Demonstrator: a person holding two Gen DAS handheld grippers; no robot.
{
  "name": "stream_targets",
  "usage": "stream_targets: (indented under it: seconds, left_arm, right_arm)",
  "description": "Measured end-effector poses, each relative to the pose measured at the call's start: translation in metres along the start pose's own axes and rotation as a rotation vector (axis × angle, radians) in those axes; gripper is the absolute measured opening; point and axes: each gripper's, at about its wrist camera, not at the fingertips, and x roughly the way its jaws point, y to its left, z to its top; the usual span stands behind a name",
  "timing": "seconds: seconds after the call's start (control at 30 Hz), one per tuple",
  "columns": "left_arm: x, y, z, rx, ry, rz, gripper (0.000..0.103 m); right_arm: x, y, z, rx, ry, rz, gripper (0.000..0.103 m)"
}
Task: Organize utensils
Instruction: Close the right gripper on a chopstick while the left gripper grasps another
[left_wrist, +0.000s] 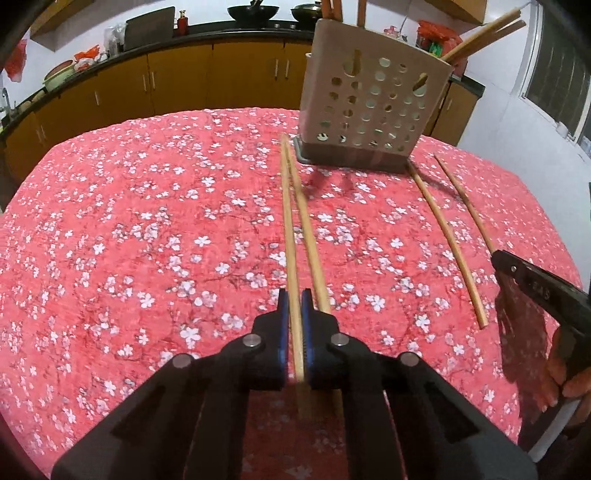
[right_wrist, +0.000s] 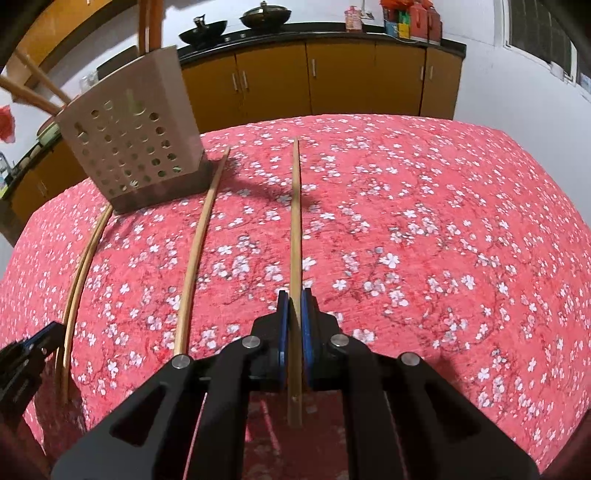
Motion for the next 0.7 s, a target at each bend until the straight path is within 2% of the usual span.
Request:
stream_targets:
  seconds: [0.2,0.3,0.4,0.7]
  left_arm:
    - [0.006,0.035,0.015,-0.059,-0.006,0.061,0.008]
    - [0.009,0.059,0.023,-0.102,-0.011,0.06,0.008]
    - [0.012,0.074,0.028,-0.128,-0.014,0.015,0.008]
    - [0.011,0.071,0.022,-0.114,-0.045,0.018,0.009]
  right_arm:
    - [0.002,0.001,0.001,-0.02,-0.002,0.018,0.008]
    - [0.002,0.001,0.001,-0.036,-0.011,0.005,0.008]
    - [0.002,0.0,0.0,-0.041,-0.019,-0.002,0.008]
    - [0.001,-0.001,-0.001,-0.042,-0.025,0.001,0.008]
